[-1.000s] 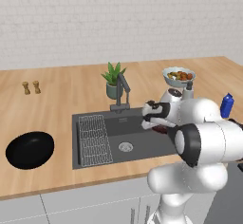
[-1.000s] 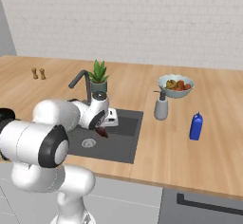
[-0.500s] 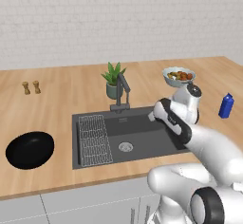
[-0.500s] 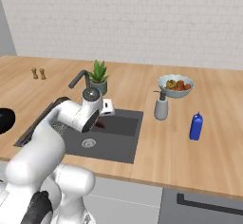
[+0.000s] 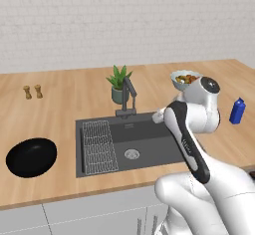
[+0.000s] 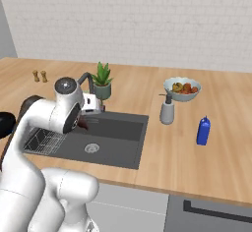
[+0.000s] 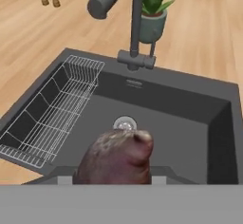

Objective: Pick the potato from the sink and place it in the bowl. Then pick the bowl and place it in the microwave. Then close the microwave door and press the start button.

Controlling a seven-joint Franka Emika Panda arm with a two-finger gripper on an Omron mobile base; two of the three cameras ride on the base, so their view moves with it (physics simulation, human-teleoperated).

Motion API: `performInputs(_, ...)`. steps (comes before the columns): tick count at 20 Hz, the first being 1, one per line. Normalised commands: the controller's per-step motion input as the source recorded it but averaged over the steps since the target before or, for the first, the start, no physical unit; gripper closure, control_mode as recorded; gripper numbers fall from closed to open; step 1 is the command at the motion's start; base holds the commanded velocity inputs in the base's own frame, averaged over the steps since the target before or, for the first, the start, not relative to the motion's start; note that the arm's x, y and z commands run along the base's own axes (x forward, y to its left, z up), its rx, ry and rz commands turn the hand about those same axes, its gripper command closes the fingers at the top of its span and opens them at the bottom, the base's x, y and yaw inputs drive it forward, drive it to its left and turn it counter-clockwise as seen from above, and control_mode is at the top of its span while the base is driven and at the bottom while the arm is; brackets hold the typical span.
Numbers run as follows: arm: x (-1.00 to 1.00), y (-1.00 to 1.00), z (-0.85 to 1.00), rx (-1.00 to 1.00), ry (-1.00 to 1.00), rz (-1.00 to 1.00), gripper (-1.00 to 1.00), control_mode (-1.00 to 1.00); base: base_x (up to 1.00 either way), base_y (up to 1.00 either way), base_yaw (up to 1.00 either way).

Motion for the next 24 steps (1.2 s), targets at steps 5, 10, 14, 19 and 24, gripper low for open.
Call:
performInputs(5, -0.27, 0.89, 0.65, 0.05, 0.12, 0.0, 1.0, -1.0, 0.0, 0.0, 0.0)
performInputs(10, -0.02, 0.92, 0.24, 0.07, 0.15, 0.0, 1.0, -1.0, 0.0, 0.0, 0.0)
performInputs(14, 0.0, 0.94, -0.01, 0.05, 0.0, 0.0, 1.0, -1.0, 0.0, 0.0, 0.0)
performInputs(19, 0.05, 0.83, -0.17, 0.04, 0.0, 0.0, 1.0, -1.0, 0.0, 0.0, 0.0)
performInputs(24, 0.28, 0.92, -0.32, 0.0, 0.07, 0.0, 1.0, -1.0, 0.0, 0.0, 0.0)
